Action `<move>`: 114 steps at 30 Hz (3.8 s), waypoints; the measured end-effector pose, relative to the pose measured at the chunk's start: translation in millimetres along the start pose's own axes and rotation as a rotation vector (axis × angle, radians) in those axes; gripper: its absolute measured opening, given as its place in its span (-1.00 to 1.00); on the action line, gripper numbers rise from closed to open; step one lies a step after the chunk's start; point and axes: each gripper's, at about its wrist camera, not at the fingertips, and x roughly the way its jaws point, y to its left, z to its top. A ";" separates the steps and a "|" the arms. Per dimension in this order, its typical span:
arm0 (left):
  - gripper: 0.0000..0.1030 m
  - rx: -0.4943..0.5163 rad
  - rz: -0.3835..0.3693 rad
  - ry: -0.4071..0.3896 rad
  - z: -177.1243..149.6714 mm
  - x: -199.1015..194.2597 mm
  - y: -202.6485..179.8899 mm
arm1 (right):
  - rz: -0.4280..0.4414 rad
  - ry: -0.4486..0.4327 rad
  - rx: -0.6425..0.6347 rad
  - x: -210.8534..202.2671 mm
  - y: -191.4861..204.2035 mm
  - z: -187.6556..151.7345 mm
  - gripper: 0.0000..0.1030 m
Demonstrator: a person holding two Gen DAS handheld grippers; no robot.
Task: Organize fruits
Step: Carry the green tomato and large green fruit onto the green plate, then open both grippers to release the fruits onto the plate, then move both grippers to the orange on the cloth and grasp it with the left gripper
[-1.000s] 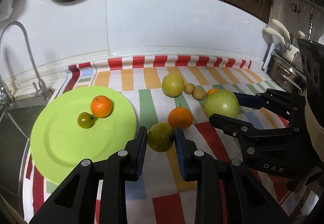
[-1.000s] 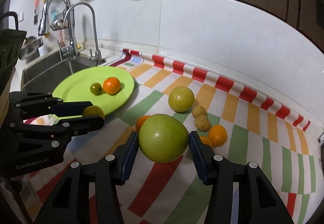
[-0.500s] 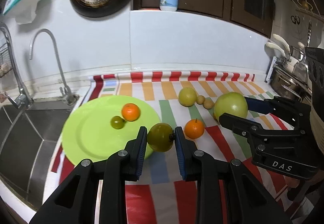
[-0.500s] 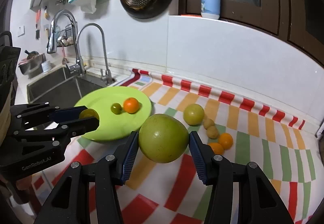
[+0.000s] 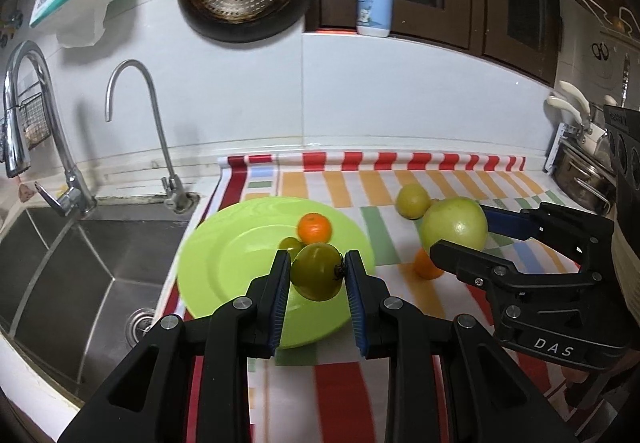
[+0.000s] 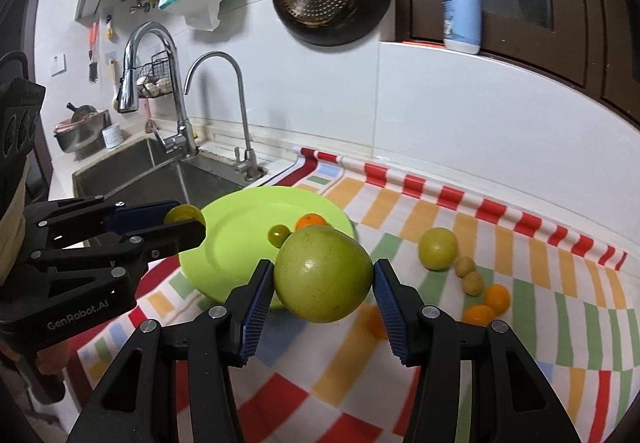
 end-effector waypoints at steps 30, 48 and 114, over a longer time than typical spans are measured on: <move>-0.46 0.014 -0.055 0.150 -8.3 94.8 93.5 | -0.003 0.180 0.049 123.8 52.7 12.5 0.00; 0.04 0.005 0.000 0.088 -5.7 58.6 88.6 | -0.097 0.115 0.091 91.3 43.6 16.2 0.37; 0.28 0.061 -0.080 0.086 -9.9 63.3 -111.6 | -0.175 0.055 0.224 -18.1 -121.3 -49.9 0.37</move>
